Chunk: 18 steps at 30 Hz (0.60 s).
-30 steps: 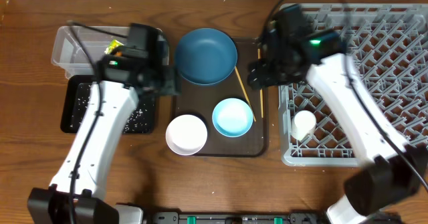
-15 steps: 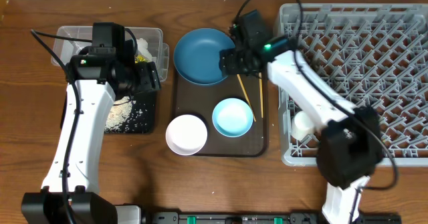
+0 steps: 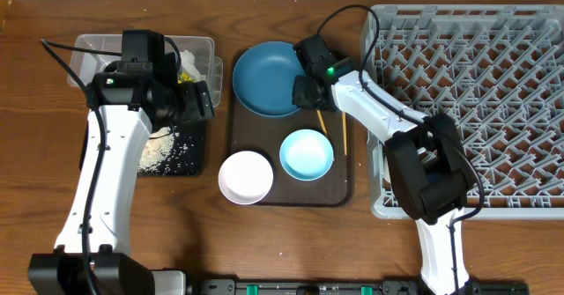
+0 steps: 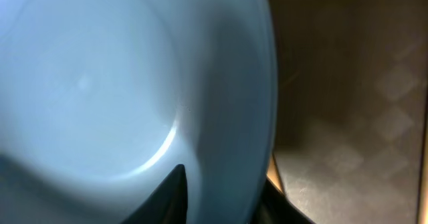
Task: Sort waste into correct bins and load items into the dishwasher rack
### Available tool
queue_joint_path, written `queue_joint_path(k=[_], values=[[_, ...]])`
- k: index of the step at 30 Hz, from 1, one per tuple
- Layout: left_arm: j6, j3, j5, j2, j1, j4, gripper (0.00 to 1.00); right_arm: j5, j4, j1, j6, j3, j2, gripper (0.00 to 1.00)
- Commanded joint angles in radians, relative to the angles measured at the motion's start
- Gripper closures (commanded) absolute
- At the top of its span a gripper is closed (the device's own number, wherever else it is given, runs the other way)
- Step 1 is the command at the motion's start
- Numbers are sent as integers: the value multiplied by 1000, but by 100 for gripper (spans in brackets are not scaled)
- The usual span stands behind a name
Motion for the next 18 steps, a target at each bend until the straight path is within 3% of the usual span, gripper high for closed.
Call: queue_joint_path(k=[1, 11, 18], values=[[-5, 19, 6, -8, 3, -2, 11, 38, 1, 4, 13, 5, -2, 96], [-5, 19, 6, -8, 3, -2, 10, 39, 0, -25, -5, 14, -21, 99], [-5, 19, 6, -8, 3, -2, 10, 44, -9, -89, -122, 65, -206, 99]])
